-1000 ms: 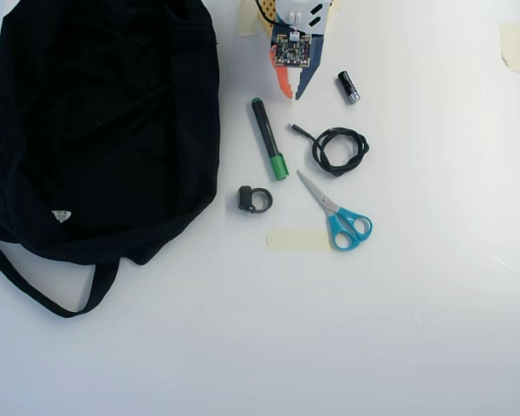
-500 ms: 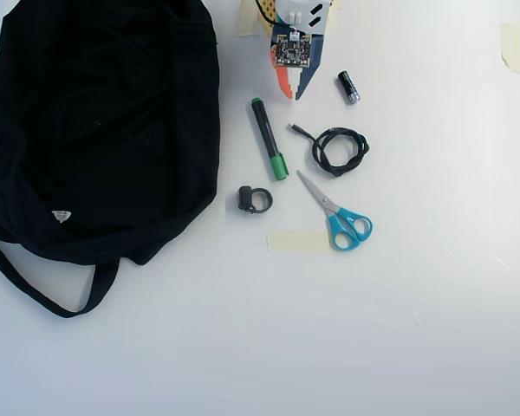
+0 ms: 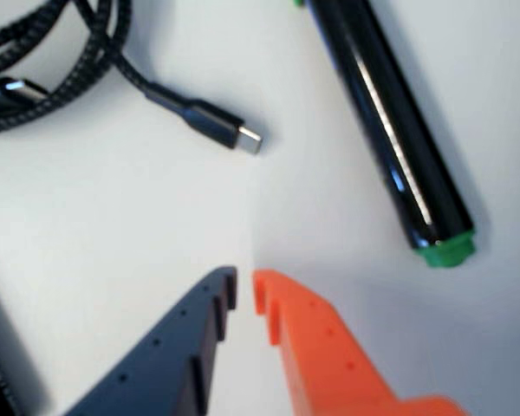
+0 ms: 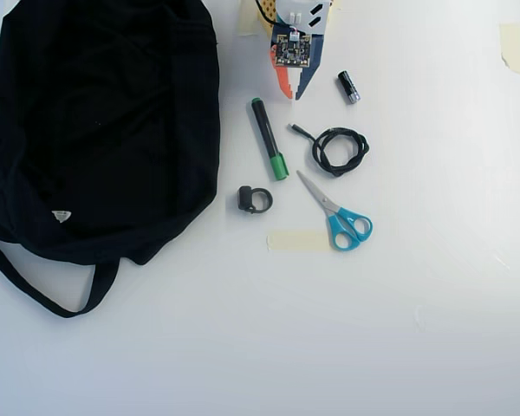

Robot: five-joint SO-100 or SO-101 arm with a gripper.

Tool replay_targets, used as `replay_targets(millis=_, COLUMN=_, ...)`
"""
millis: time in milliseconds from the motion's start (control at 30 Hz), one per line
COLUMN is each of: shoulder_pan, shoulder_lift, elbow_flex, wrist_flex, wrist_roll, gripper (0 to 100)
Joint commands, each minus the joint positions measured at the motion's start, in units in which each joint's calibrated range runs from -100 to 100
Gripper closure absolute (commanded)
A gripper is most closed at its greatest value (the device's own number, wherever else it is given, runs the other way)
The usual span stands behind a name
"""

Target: Put the bike light into the black bag

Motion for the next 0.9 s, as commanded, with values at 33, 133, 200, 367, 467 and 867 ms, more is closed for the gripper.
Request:
replay_targets(millis=33, shoulder_pan=-0.2, shoulder_lift=-0.6, elbow_flex=2.0, wrist_flex=0.5, wrist_roll=0.2, gripper=98)
replay_targets(millis=133, shoulder_pan=-0.4, shoulder_lift=-0.6, elbow_flex=2.0, wrist_flex=0.5, wrist_roll=0.2, gripper=98)
replay_targets(millis=200, shoulder_pan=-0.3, shoulder_lift=-0.6, elbow_flex=2.0, wrist_flex=0.5, wrist_roll=0.2, gripper=98)
replay_targets(millis=367, shoulder_pan=-0.4, shoulder_lift=-0.6, elbow_flex=2.0, wrist_flex=0.5, wrist_roll=0.2, gripper=98)
replay_targets(millis=467, shoulder_pan=-0.2, shoulder_lift=-0.6, elbow_flex=2.0, wrist_flex=0.5, wrist_roll=0.2, gripper=98)
replay_targets(millis=867, shoulder_pan=-0.5, shoulder_lift=8.9, elbow_flex=-8.6, wrist_flex=-21.3, wrist_roll=0.3, gripper=98)
